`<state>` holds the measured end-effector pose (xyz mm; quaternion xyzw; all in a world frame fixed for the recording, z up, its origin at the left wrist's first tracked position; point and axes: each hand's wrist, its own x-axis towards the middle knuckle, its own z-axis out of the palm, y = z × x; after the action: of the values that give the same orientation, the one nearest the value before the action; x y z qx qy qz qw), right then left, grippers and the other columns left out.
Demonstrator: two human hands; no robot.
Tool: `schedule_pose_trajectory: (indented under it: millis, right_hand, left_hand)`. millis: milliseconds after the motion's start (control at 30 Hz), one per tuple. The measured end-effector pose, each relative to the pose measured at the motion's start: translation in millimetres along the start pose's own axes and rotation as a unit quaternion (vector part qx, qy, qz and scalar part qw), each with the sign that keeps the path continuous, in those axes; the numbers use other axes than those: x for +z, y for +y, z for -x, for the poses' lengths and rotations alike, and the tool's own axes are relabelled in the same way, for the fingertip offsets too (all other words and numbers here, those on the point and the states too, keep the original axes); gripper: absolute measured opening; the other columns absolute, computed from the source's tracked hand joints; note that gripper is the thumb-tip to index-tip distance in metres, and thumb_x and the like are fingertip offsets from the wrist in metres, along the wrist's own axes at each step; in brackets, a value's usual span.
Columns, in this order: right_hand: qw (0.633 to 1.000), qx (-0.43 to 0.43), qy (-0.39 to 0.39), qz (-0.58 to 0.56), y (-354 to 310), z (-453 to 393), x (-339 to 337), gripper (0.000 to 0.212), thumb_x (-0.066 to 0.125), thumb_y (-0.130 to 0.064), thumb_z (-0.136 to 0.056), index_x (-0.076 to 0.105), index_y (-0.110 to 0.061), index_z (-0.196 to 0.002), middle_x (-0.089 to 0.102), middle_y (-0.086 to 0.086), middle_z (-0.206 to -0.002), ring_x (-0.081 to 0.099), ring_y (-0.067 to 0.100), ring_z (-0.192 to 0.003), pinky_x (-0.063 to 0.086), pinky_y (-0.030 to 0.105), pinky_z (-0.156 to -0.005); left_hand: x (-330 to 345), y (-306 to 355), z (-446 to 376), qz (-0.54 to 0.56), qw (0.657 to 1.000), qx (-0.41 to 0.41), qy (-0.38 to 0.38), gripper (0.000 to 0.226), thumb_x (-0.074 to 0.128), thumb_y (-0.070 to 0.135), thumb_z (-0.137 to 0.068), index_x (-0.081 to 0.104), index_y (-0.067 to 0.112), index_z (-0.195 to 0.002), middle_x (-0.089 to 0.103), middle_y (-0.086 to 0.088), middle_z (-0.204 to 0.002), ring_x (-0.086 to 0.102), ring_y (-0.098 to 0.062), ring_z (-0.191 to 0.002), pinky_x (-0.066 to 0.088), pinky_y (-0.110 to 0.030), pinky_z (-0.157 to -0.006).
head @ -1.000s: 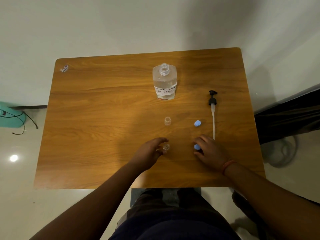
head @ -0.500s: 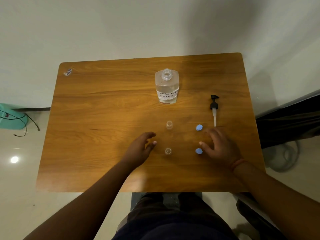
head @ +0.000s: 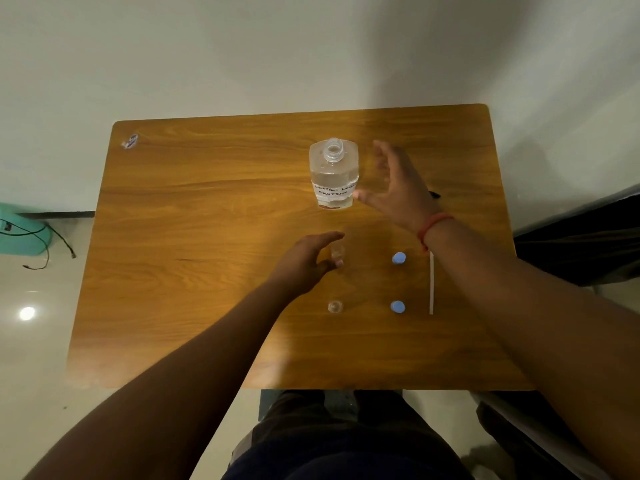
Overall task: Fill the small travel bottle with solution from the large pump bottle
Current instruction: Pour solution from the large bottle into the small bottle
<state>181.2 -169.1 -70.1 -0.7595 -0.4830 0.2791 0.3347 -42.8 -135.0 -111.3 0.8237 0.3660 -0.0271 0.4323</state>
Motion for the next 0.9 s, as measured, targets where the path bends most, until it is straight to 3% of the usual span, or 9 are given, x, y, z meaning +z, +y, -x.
schedule_pose_trajectory:
  millis: [233, 400, 800, 900]
  right_hand:
    - [0.997, -0.044, -0.063, 0.021, -12.5, -32.6, 3.7, 0.095, 0.081, -0.030, -0.077, 0.022, -0.026, -0.152, 0.032, 0.001, -0.154, 0.039, 0.018, -0.137, 0.040, 0.033, -0.106]
    - [0.994, -0.059, -0.093, 0.019, -9.4, -38.1, 6.2, 0.086, 0.079, -0.029, -0.078, 0.030, -0.030, -0.149, 0.040, 0.000, -0.148, 0.044, 0.019, -0.132, 0.046, 0.043, -0.105]
    - [0.991, -0.083, -0.102, 0.018, -13.3, -43.8, 8.9, 0.083, 0.080, -0.022, -0.075, 0.036, -0.026, -0.145, 0.045, 0.004, -0.142, 0.047, 0.023, -0.126, 0.051, 0.044, -0.098]
    - [0.991, -0.092, -0.100, 0.018, -13.8, -44.6, 10.2, 0.081, 0.081, -0.021, -0.074, 0.037, -0.025, -0.142, 0.046, 0.003, -0.139, 0.048, 0.022, -0.124, 0.053, 0.044, -0.096]
  left_hand:
    - [-0.8, -2.9, -10.4, 0.007, 1.000, 0.010, -0.001, 0.047, 0.071, 0.020, -0.093, 0.060, 0.024, -0.139, 0.061, -0.004, -0.141, 0.055, -0.022, -0.129, 0.044, -0.030, -0.101]
    - [0.8, -9.3, -10.9, 0.029, 0.999, 0.015, 0.008, 0.040, 0.073, 0.020, -0.092, 0.067, 0.023, -0.131, 0.067, -0.003, -0.132, 0.059, -0.019, -0.124, 0.051, -0.042, -0.103]
    - [4.2, -9.9, -10.4, 0.023, 0.999, 0.028, 0.026, 0.038, 0.070, 0.016, -0.093, 0.067, 0.020, -0.131, 0.068, -0.004, -0.131, 0.062, -0.019, -0.119, 0.053, -0.036, -0.097]
    - [5.4, -9.9, -10.8, 0.013, 0.999, 0.028, 0.026, 0.038, 0.069, 0.015, -0.094, 0.066, 0.020, -0.132, 0.068, -0.005, -0.131, 0.063, -0.019, -0.117, 0.050, -0.029, -0.093]
